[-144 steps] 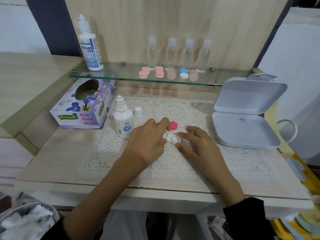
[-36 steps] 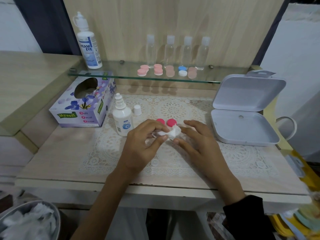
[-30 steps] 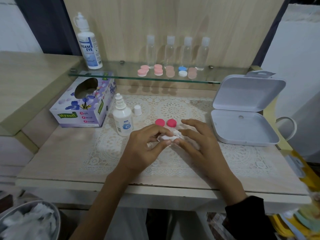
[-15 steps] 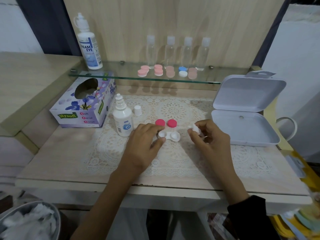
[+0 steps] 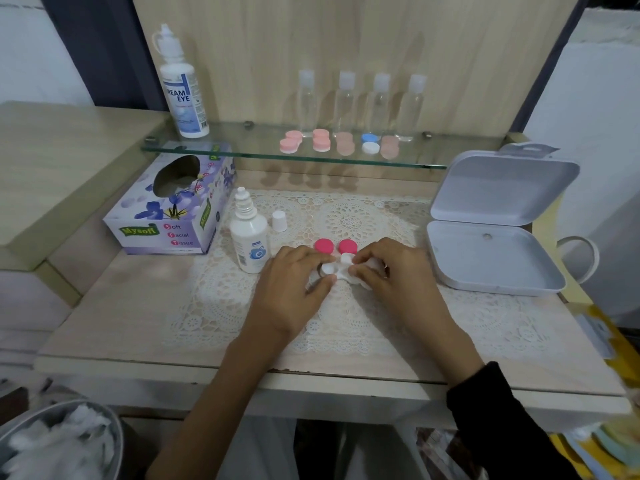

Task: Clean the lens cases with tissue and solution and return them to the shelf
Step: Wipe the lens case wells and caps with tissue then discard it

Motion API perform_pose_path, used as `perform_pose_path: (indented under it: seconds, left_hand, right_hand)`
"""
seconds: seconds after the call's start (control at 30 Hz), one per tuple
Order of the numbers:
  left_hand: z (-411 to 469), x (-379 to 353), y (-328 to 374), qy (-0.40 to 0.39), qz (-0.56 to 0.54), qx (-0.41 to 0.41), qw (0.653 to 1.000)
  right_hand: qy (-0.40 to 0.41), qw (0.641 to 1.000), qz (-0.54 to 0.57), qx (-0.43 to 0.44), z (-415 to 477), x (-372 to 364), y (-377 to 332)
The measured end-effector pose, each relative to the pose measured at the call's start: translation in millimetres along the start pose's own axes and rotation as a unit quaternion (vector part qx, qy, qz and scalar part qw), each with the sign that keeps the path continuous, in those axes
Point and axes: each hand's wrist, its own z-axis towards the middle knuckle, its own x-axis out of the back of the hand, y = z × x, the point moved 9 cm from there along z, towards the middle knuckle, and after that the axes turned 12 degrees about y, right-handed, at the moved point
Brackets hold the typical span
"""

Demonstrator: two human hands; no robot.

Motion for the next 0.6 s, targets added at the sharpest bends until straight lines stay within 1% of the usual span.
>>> perform_pose_path:
  seconds: [0.1,0.2,0.27,0.37,0.43,0.6]
  left_hand:
    - [0.2,1.0,0.6,0.006,0.006,-0.001,1.0]
    - [-0.2,1.7,0.7,0.011,0.004,0.001,1.0]
    - [-0.9,1.7,0.7,0.012,0.003,0.001,1.0]
    - [-1.0,1.9,1.4,0.012,0.004,0.002,1.0]
    - [-0.8,2.8,2.1,0.016,0.006,0.0,1.0]
    - [-0.7,2.4,2.1,0.014,0.007,0.002,1.0]
  right_hand:
    - [-0.03,0.998,-0.057,0.019,-0.7,-7.2,-6.9]
    - [-0.093,0.989,-0.119,0.003,-1.5,-12.8,-8.0]
    - [-0.12,0.981,-0.152,-0.002,-0.3,-16.4,-8.2]
    - [-0.143,0.974,-0.175,-0.011,2.8,-19.3,-9.5]
    - [-0.143,0.972,-0.185,-0.011,5.3,-18.2,-10.8]
    - [-0.148,0.976,-0.155,-0.037,9.0,-18.7,-5.3]
